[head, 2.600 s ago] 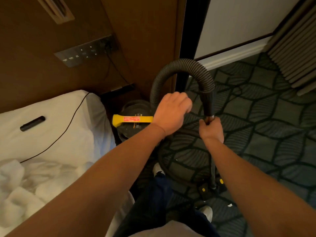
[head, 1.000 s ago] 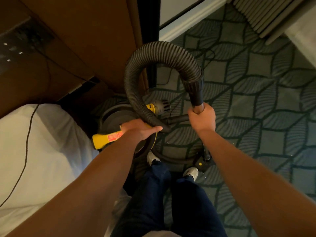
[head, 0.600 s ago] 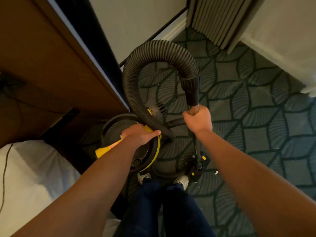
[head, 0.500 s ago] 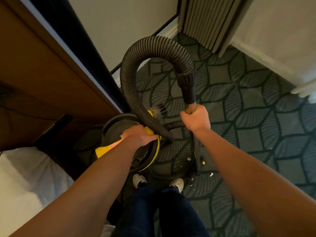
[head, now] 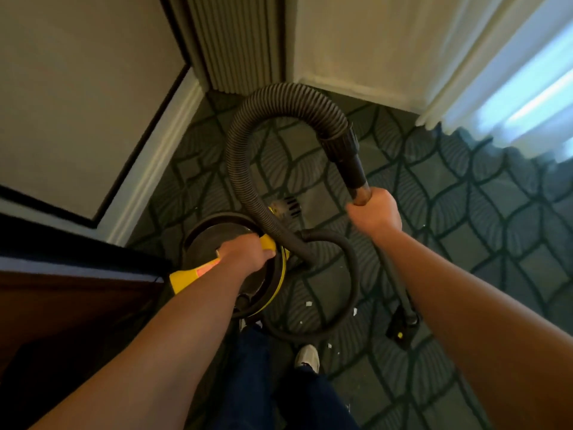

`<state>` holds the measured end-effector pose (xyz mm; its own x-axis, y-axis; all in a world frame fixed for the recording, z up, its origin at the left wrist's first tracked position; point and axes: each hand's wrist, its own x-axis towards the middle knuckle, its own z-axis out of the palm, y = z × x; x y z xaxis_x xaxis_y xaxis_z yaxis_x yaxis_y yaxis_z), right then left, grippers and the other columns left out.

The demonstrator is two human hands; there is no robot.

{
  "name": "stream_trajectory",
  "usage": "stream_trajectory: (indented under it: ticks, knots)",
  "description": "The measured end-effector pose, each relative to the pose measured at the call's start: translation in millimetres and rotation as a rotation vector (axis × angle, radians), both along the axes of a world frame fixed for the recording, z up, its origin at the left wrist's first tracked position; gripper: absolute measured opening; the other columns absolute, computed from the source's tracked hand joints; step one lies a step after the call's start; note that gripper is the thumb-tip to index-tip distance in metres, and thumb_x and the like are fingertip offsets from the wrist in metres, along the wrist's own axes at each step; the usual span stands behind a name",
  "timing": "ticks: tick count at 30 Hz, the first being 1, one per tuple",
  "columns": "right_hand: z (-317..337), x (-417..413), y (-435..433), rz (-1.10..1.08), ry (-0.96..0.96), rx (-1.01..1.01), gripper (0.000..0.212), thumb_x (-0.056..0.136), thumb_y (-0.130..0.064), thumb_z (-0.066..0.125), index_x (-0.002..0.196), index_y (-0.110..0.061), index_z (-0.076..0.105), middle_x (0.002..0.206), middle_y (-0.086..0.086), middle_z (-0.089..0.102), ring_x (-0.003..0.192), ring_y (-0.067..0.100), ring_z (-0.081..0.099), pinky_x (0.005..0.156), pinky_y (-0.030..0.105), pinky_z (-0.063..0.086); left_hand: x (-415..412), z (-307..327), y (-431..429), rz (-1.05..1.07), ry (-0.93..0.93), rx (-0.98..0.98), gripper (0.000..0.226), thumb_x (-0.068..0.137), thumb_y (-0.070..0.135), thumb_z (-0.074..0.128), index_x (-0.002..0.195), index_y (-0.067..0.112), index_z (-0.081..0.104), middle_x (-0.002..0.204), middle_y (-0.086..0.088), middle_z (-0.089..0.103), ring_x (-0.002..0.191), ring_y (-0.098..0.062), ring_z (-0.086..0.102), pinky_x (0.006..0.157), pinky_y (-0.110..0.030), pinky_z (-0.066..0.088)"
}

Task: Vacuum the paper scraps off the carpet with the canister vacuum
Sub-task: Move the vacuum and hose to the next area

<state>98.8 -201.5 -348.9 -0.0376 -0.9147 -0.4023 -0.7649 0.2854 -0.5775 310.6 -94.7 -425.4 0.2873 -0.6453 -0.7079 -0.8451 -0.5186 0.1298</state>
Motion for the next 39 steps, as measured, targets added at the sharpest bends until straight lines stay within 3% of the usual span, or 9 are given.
stream_trajectory:
  ticks: [5, 8, 15, 19, 22, 25, 30, 35, 39]
  knots:
    - [2, -11, -32, -0.15, -0.032, -0.002, 0.007, 0.086, -0.022, 0.064, 0.083, -0.021, 0.058, 0.077, -0.001, 0.059, 0.077, 0.021, 0.06, 0.067, 0.034, 0.046, -5, 0, -68, -0.109, 0.048, -0.021, 0.058, 0.092, 0.057, 0.051, 0.132, 0.016, 0.052, 0.135, -0.007, 0.056, 0.122, -0.028, 0.054, 0.097, -0.042, 0.045]
    - [-2, -15, -50, -0.25, -0.05, -0.017, 0.019, 0.085, -0.021, 0.065, 0.073, -0.028, 0.052, 0.071, -0.003, 0.058, 0.071, 0.018, 0.058, 0.064, 0.031, 0.044, -15, 0, -105, -0.13, 0.083, -0.026, 0.053, 0.092, 0.057, 0.051, 0.127, 0.018, 0.055, 0.131, -0.006, 0.058, 0.121, -0.028, 0.055, 0.098, -0.042, 0.045]
    - [-13, -41, -111, -0.351, -0.08, 0.034, 0.017, 0.082, -0.02, 0.067, 0.07, -0.023, 0.055, 0.067, -0.002, 0.058, 0.069, 0.02, 0.061, 0.064, 0.033, 0.049, -48, 2, -189, -0.026, 0.194, -0.065, 0.05, 0.09, 0.054, 0.046, 0.131, 0.027, 0.058, 0.137, -0.003, 0.058, 0.125, -0.029, 0.054, 0.101, -0.041, 0.044]
    - [-13, -68, -160, -0.374, -0.14, 0.105, 0.006, 0.083, -0.02, 0.066, 0.081, -0.017, 0.062, 0.072, 0.001, 0.064, 0.071, 0.02, 0.065, 0.074, 0.039, 0.055, -74, -2, -252, 0.162, 0.251, -0.049, 0.056, 0.092, 0.054, 0.048, 0.128, 0.013, 0.06, 0.133, -0.011, 0.059, 0.123, -0.033, 0.055, 0.098, -0.039, 0.043]
    - [-15, -94, -195, -0.375, -0.145, 0.142, 0.006, 0.081, -0.021, 0.067, 0.077, -0.017, 0.063, 0.074, 0.002, 0.066, 0.079, 0.024, 0.068, 0.079, 0.042, 0.057, -108, -5, -298, 0.292, 0.301, -0.03, 0.063, 0.094, 0.055, 0.048, 0.13, 0.003, 0.056, 0.132, -0.016, 0.059, 0.12, -0.036, 0.056, 0.102, -0.043, 0.044]
    - [-13, -121, -232, -0.383, -0.153, 0.169, 0.006, 0.082, -0.022, 0.066, 0.077, -0.02, 0.062, 0.077, 0.003, 0.065, 0.081, 0.025, 0.068, 0.082, 0.045, 0.057, -144, -13, -340, 0.398, 0.363, -0.026, 0.067, 0.096, 0.054, 0.045, 0.137, 0.002, 0.048, 0.131, -0.016, 0.06, 0.118, -0.035, 0.058, 0.102, -0.047, 0.045]
    - [-17, -173, -280, -0.412, -0.117, 0.152, 0.009, 0.083, -0.022, 0.067, 0.075, -0.019, 0.063, 0.076, 0.003, 0.064, 0.083, 0.026, 0.067, 0.079, 0.043, 0.056, -181, -70, -385, 0.546, 0.397, -0.005, 0.07, 0.09, 0.058, 0.045, 0.131, 0.002, 0.052, 0.121, -0.017, 0.064, 0.106, -0.037, 0.063, 0.096, -0.05, 0.051]
    - [-29, -215, -303, -0.432, -0.046, 0.159, 0.018, 0.081, -0.023, 0.067, 0.068, -0.025, 0.054, 0.077, 0.002, 0.064, 0.084, 0.026, 0.067, 0.076, 0.04, 0.054, -226, -76, -405, 0.671, 0.476, 0.029, 0.055, 0.096, 0.048, 0.047, 0.127, 0.002, 0.052, 0.117, -0.016, 0.065, 0.106, -0.036, 0.064, 0.099, -0.048, 0.05]
    - [-38, -243, -308, -0.45, 0.007, 0.159, 0.016, 0.082, -0.022, 0.066, 0.07, -0.026, 0.056, 0.089, 0.007, 0.069, 0.089, 0.027, 0.067, 0.082, 0.043, 0.056, -258, -71, -417, 0.795, 0.561, 0.051, 0.034, 0.101, 0.038, 0.046, 0.1, 0.005, 0.056, 0.096, -0.009, 0.064, 0.105, -0.032, 0.063, 0.101, -0.047, 0.048]
